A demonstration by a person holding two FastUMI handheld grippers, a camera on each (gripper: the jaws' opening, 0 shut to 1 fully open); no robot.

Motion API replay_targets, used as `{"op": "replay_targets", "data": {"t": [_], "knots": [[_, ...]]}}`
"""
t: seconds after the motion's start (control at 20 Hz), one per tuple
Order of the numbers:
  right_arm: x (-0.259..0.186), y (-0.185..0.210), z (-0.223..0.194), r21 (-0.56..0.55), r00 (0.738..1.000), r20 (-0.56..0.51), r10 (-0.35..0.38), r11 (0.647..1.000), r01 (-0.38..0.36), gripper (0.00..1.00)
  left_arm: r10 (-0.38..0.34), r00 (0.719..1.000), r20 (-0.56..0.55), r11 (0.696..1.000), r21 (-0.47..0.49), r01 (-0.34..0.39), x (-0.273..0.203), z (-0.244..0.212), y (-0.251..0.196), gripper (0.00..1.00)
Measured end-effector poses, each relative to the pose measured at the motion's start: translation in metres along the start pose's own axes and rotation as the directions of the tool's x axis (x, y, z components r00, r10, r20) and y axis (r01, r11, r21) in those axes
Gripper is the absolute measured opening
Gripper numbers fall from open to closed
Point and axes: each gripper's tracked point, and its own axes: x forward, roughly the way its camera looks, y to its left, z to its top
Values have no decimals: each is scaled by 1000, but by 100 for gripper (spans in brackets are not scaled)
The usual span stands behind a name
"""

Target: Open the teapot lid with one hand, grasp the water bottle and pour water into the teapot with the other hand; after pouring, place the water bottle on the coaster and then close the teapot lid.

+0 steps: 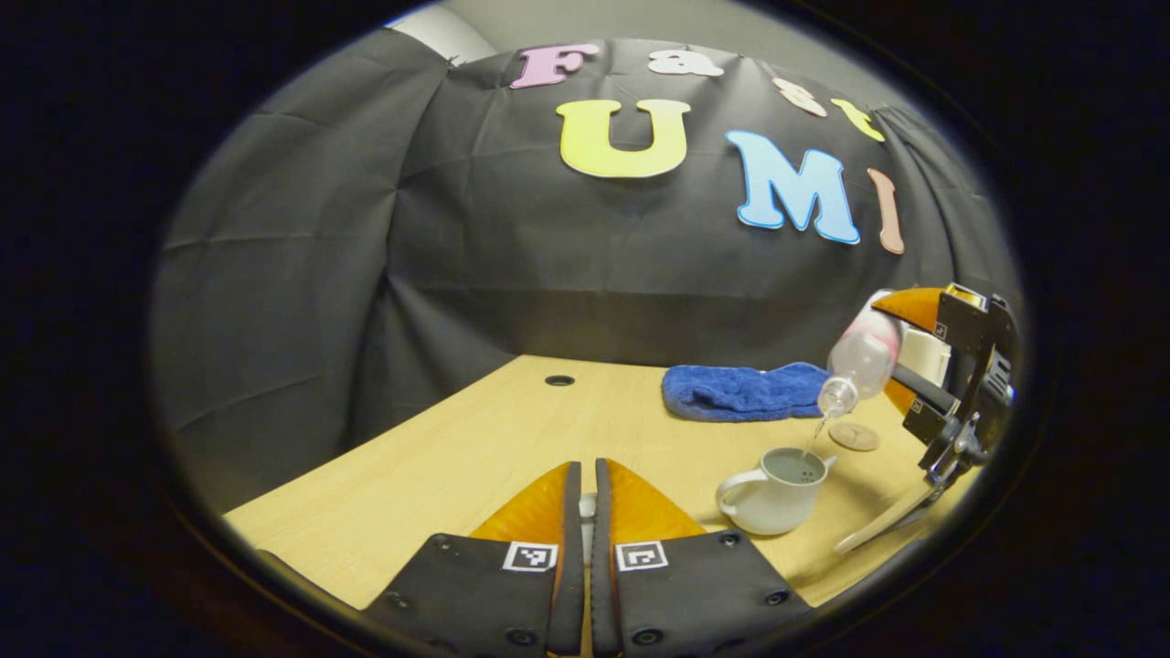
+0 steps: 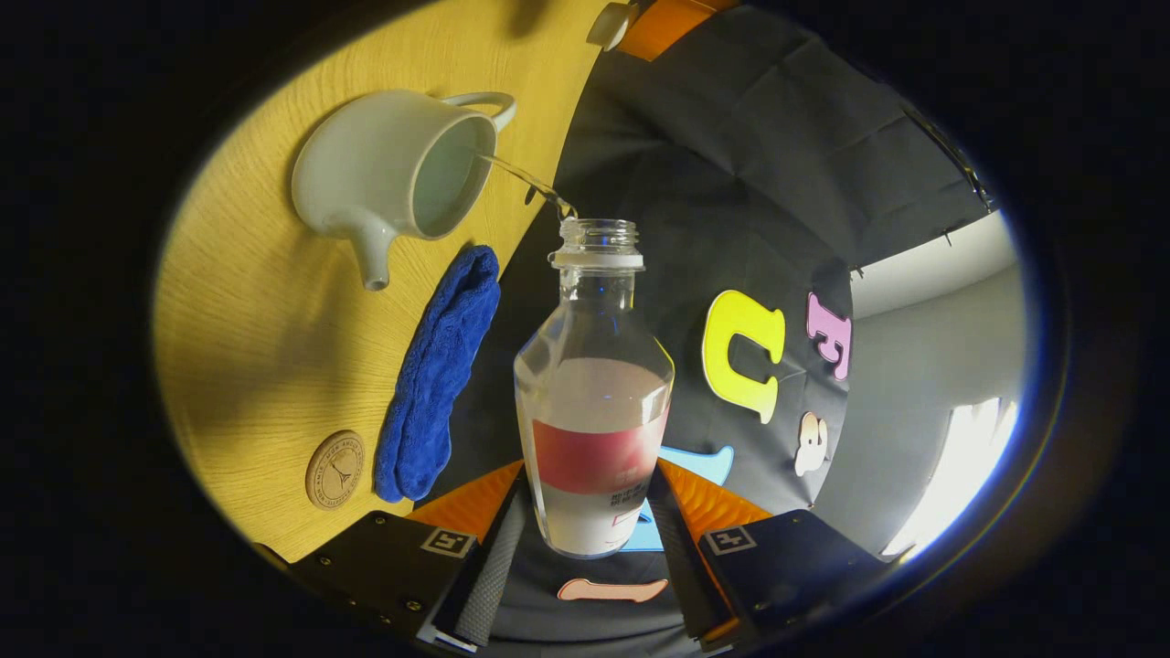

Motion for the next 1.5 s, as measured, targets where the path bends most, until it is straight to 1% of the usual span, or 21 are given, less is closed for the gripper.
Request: {"op": "replay_targets", "data": {"t": [0.65, 1.0, 1.25, 1.3, 1.35, 1.5], "knots": [[1, -3, 6, -99, 998, 54, -15, 995, 21, 76, -2, 1000, -6, 1000, -3, 2, -1, -3, 1, 10], [1, -6, 10, -133, 997, 76, -26, 990, 36, 75, -7, 1000, -7, 1000, -3, 7, 0, -3, 0, 10], [2, -1, 15, -164, 995, 103, -8, 986, 25, 76, -10, 1000, -8, 1000, -4, 10, -1, -4, -2, 10], [0, 0, 15, -170, 995, 104, -7, 985, 25, 72, -9, 1000, -7, 1000, -4, 9, -1, -4, -1, 10], [0, 0, 15, -173, 994, 107, -9, 985, 28, 76, -10, 1000, -7, 1000, -4, 10, -1, -3, -1, 10], [3, -2, 18, -193, 993, 114, -20, 980, 41, 75, -10, 1000, -8, 1000, -4, 10, -2, -4, -2, 10]]}}
